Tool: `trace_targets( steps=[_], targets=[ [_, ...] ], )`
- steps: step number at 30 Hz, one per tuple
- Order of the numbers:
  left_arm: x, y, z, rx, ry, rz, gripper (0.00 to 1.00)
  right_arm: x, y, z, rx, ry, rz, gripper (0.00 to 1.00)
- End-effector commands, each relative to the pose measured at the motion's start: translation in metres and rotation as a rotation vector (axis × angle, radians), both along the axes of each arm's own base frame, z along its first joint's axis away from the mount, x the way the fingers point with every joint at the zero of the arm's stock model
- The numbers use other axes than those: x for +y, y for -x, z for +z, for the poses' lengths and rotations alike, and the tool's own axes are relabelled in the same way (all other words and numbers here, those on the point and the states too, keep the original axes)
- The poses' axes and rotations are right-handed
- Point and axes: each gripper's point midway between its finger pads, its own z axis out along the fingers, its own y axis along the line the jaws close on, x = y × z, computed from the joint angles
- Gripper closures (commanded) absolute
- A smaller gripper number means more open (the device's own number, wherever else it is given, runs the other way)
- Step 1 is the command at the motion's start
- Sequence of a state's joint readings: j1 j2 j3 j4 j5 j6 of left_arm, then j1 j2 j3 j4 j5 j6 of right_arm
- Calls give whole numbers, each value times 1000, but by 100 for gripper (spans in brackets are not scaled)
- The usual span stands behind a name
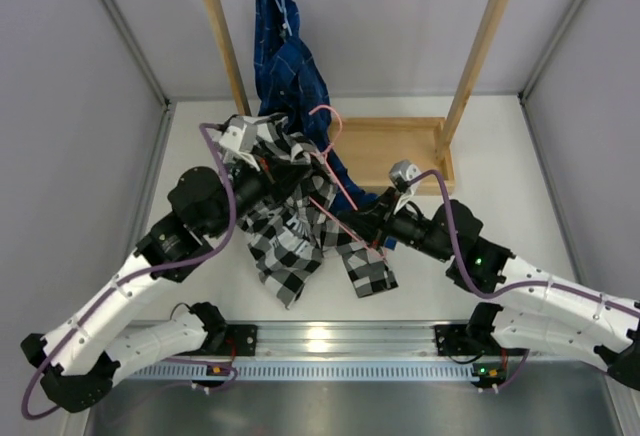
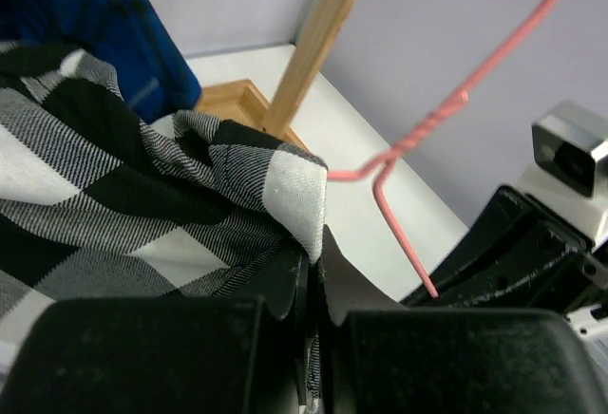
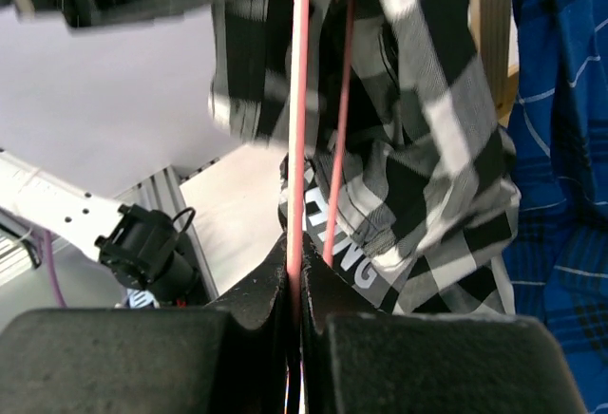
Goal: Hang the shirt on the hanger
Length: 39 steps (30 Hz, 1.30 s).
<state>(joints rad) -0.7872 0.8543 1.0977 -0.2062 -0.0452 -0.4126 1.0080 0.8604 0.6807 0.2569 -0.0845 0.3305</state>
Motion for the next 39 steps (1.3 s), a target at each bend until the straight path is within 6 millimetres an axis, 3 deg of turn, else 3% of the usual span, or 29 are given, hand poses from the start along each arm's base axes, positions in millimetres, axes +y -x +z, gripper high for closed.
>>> trace_targets(
  steps=[1, 8, 12, 14, 17, 19, 20, 21, 23, 24, 28, 29, 31, 33, 37, 38, 39],
  targets=[
    [-21, 34, 40, -119, 170, -189, 100, 0, -6, 65, -116, -151, -37, 100],
    [-36, 70, 53, -220, 160, -365, 100, -1, 2, 85, -188, -231, -6, 100],
    [-20, 76, 77, -318, 163, -328, 99, -1, 8, 84, -219, -228, 25, 100],
    [-11, 78, 83, -359, 131, -305, 95, -6, 17, 92, -250, -260, 50, 100],
    [-17, 91, 82, -430, 36, -395, 95, -14, 23, 100, -280, -286, 53, 100],
    [-22, 94, 76, -461, -12, -433, 85, -18, 27, 105, -310, -299, 60, 100],
    [-27, 100, 68, -457, -43, -487, 75, -19, 28, 107, -323, -306, 62, 100],
    [-34, 101, 61, -451, -72, -524, 52, -20, 30, 108, -339, -319, 66, 100],
    [-34, 105, 61, -457, -120, -557, 35, -22, 33, 108, -352, -330, 72, 100],
    [-34, 99, 62, -450, -137, -533, 3, -21, 30, 101, -347, -319, 64, 100],
    [-15, 77, 81, -500, -233, -377, 2, -26, 28, 93, -348, -334, 44, 100],
    [-7, 75, 99, -532, -234, -335, 2, -26, 27, 86, -338, -332, 44, 100],
    [-4, 61, 99, -534, -316, -283, 2, -30, 29, 86, -353, -361, 44, 100],
    [2, 61, 113, -590, -369, -273, 2, -30, 30, 75, -344, -361, 52, 100],
    [-13, 45, 91, -581, -571, -349, 2, -27, 34, 63, -352, -336, 90, 100],
    [-32, 28, 68, -523, -648, -392, 2, -28, 34, 54, -340, -326, 91, 100],
    [-35, 24, 61, -508, -677, -407, 2, -29, 35, 50, -340, -322, 98, 100]
  ],
)
